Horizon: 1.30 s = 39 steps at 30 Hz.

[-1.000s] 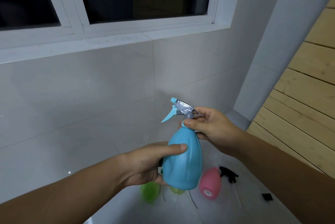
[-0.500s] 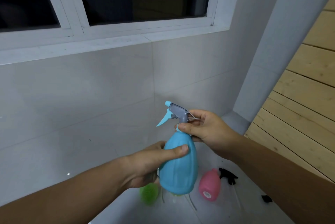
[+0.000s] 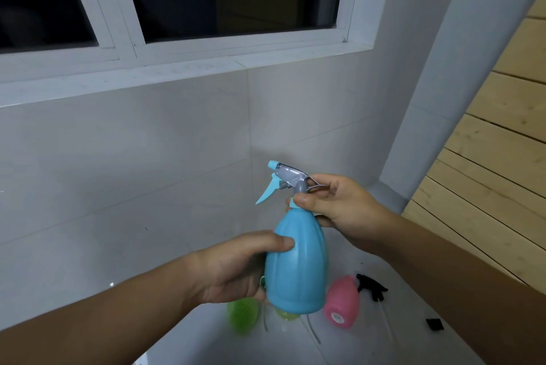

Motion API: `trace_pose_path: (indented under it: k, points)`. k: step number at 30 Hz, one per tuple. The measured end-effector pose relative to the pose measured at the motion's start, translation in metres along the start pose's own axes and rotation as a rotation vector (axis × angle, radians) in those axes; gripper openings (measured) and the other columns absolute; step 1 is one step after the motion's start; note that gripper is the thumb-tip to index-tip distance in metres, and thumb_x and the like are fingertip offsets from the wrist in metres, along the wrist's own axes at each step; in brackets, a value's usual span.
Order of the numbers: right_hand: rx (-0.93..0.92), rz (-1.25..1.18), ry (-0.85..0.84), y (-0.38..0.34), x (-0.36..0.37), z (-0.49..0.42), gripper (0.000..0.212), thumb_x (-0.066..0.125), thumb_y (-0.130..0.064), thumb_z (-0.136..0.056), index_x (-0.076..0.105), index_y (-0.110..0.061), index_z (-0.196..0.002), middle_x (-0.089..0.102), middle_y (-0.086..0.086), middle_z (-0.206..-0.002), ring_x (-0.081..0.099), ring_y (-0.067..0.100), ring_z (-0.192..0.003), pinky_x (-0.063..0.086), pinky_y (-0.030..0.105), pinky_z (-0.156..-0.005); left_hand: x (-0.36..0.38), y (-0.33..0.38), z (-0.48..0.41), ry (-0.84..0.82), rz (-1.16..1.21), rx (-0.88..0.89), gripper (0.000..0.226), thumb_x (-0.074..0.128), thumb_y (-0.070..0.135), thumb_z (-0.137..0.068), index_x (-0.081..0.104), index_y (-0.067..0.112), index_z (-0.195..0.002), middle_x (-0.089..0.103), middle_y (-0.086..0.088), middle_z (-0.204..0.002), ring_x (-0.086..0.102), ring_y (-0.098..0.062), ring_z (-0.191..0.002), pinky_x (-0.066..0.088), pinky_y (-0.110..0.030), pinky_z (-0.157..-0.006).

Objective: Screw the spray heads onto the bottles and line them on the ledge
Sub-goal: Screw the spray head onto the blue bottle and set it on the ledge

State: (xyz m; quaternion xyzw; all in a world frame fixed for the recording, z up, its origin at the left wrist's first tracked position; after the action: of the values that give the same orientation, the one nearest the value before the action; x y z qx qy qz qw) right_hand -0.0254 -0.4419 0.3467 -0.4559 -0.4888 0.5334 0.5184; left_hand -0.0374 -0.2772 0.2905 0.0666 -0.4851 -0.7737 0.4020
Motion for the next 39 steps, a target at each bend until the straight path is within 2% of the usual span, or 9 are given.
trace_pose_path:
  k: [5, 12, 20, 22, 26, 29, 31, 35, 39]
  points:
    - [0.018, 0.019, 0.025, 0.004, -0.002, 0.0, 0.021, 0.071, -0.007, -0.085, 0.071, -0.012, -0.106, 0.075, 0.016, -0.1, 0.074, 0.02, -0.089, 0.059, 0.03, -0.076, 0.0, 0.002, -0.001, 0.097, -0.076, 0.018, 0.074, 0.086, 0.049, -0.067, 0.064, 0.023, -0.133, 0.076, -0.009, -0.128, 0.075, -0.027, -0.113, 0.06, -0.054, -0.096]
    - [0.011, -0.079, -0.048, 0.003, 0.003, 0.001, 0.019, 0.066, -0.005, -0.088, 0.068, -0.008, -0.107, 0.074, 0.018, -0.1, 0.073, 0.031, -0.096, 0.06, 0.038, -0.083, 0.001, -0.001, 0.001, -0.13, 0.028, 0.053, 0.072, 0.093, 0.044, -0.067, 0.07, 0.022, -0.131, 0.069, -0.014, -0.136, 0.067, -0.033, -0.121, 0.047, -0.057, -0.111]
    - [-0.104, 0.03, -0.035, -0.001, 0.006, -0.003, 0.017, 0.066, -0.002, -0.088, 0.072, -0.017, -0.092, 0.072, 0.003, -0.081, 0.07, 0.016, -0.079, 0.058, 0.028, -0.077, 0.0, 0.005, 0.002, 0.084, -0.135, 0.095, 0.054, 0.078, 0.041, -0.079, 0.066, 0.028, -0.131, 0.077, -0.005, -0.124, 0.074, -0.025, -0.114, 0.057, -0.05, -0.102]
    - [-0.145, 0.083, -0.03, -0.002, 0.008, -0.001, 0.017, 0.068, -0.003, -0.087, 0.073, -0.017, -0.096, 0.073, 0.006, -0.086, 0.07, 0.018, -0.083, 0.059, 0.033, -0.083, -0.001, 0.006, 0.002, 0.143, -0.197, 0.128, 0.057, 0.08, 0.045, -0.077, 0.064, 0.033, -0.13, 0.078, -0.001, -0.122, 0.075, -0.024, -0.114, 0.052, -0.055, -0.106]
    - [-0.151, 0.045, 0.025, -0.003, 0.005, -0.005, 0.027, 0.07, -0.007, -0.086, 0.069, -0.011, -0.113, 0.074, 0.021, -0.103, 0.071, 0.024, -0.093, 0.057, 0.039, -0.091, -0.01, 0.017, 0.003, 0.222, -0.263, 0.224, 0.059, 0.082, 0.049, -0.074, 0.065, 0.037, -0.129, 0.079, 0.0, -0.118, 0.076, -0.025, -0.11, 0.058, -0.048, -0.091]
    - [-0.078, -0.008, 0.075, 0.0, -0.001, -0.008, 0.044, 0.07, -0.027, -0.087, 0.057, -0.017, -0.129, 0.075, 0.01, -0.11, 0.072, 0.021, -0.102, 0.057, 0.038, -0.091, -0.012, 0.031, 0.002, 0.242, -0.231, 0.308, 0.056, 0.076, 0.048, -0.079, 0.063, 0.034, -0.132, 0.079, 0.002, -0.12, 0.077, -0.02, -0.109, 0.063, -0.043, -0.091]
    - [-0.031, 0.021, 0.078, 0.0, -0.005, -0.005, 0.035, 0.061, -0.036, -0.092, 0.062, -0.017, -0.121, 0.074, 0.008, -0.113, 0.072, 0.018, -0.102, 0.059, 0.033, -0.085, -0.011, 0.041, 0.002, 0.248, -0.203, 0.341, 0.053, 0.07, 0.053, -0.082, 0.063, 0.034, -0.131, 0.079, 0.003, -0.121, 0.076, -0.019, -0.111, 0.061, -0.046, -0.096]
    - [-0.046, 0.131, 0.055, -0.005, -0.009, 0.003, 0.024, 0.051, -0.036, -0.097, 0.069, -0.025, -0.109, 0.075, 0.003, -0.109, 0.072, 0.013, -0.101, 0.059, 0.034, -0.087, -0.018, 0.061, -0.006, 0.28, -0.158, 0.371, 0.061, 0.063, 0.062, -0.083, 0.062, 0.03, -0.135, 0.077, 0.001, -0.126, 0.073, -0.021, -0.117, 0.057, -0.051, -0.102]
    - [-0.197, 0.114, 0.009, -0.03, -0.01, -0.002, 0.027, 0.049, -0.021, -0.098, 0.058, -0.04, -0.116, 0.076, -0.018, -0.102, 0.071, 0.0, -0.095, 0.055, 0.017, -0.074, -0.015, 0.093, -0.022, 0.257, -0.121, 0.444, 0.068, 0.07, 0.051, -0.077, 0.058, 0.024, -0.139, 0.072, -0.006, -0.134, 0.068, -0.028, -0.124, 0.051, -0.061, -0.108]
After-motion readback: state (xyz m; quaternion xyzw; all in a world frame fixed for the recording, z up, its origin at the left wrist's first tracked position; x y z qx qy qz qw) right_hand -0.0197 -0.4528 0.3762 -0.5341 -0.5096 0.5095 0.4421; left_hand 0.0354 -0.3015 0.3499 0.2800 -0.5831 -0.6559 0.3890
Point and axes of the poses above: each hand's wrist, its own z-axis away from the middle knuckle, its own x-axis out of the palm, y = z × x, the point moved 5 cm from there along -z, towards the middle knuckle
